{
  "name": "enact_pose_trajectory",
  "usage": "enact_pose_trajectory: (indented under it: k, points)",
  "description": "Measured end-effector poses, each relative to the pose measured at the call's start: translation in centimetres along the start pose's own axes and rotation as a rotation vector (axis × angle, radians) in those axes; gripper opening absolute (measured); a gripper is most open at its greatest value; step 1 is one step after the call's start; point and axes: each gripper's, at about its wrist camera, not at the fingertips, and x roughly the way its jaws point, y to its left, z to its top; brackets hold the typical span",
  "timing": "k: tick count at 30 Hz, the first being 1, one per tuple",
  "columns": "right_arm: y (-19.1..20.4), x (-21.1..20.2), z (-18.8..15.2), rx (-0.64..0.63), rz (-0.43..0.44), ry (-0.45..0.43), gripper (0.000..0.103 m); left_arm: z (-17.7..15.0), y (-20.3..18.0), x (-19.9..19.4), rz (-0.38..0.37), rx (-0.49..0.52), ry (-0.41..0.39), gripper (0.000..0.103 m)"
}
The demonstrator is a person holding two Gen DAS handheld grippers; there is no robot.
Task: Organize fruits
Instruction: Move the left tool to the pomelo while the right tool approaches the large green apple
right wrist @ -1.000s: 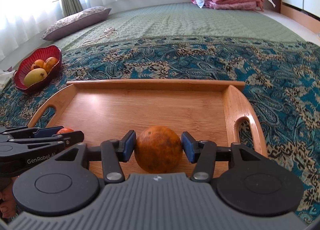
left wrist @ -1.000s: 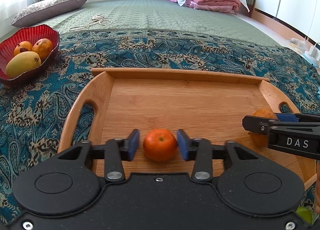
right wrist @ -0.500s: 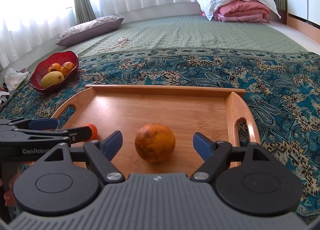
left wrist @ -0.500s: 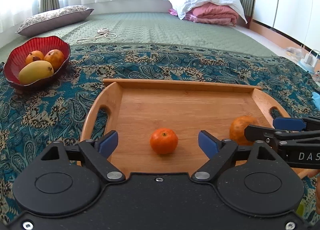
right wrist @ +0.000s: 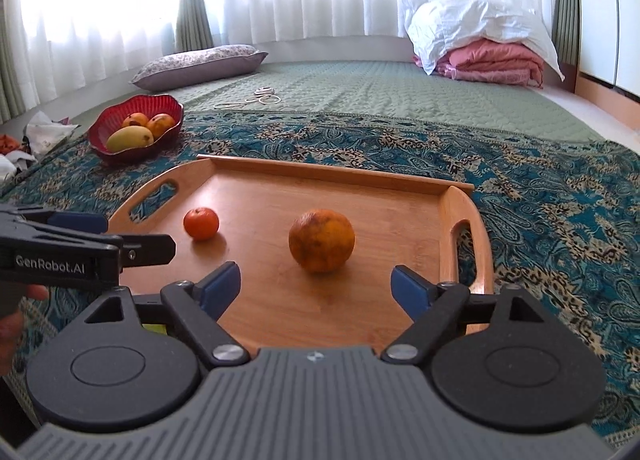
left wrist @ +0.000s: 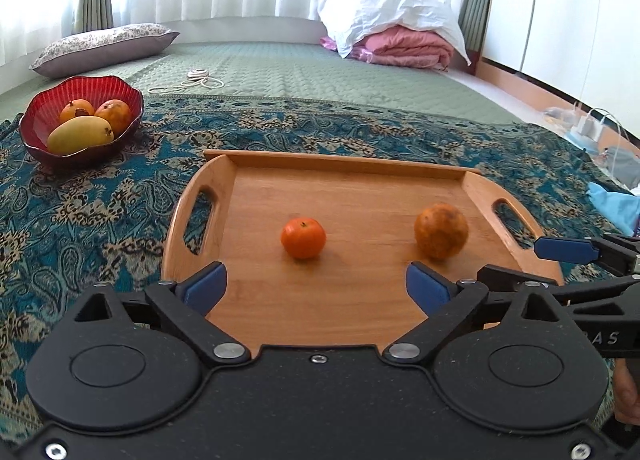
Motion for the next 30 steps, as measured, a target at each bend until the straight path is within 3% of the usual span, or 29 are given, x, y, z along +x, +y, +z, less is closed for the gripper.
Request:
enact_pose_trajectory:
  k: [8,22,30]
  points:
    - [1.0,-2.2,-1.5,-0.063,-0.008,-0.031,0.093,-2.0,-0.6,-1.9,0.011,0.024,-0.028,0.102]
    - [1.8,-3.9,-4.6,-0.156,-0.056,-0.048,0.098,-4.5,-1.5,-3.3,0.006,0.11,-0.04,0.103]
    - [1.7,-4.3,-5.5,-0.143,-0.038,-0.03,0.099,-5.5,-2.3,-4.0,-0.013,0.147,-0.051,0.103]
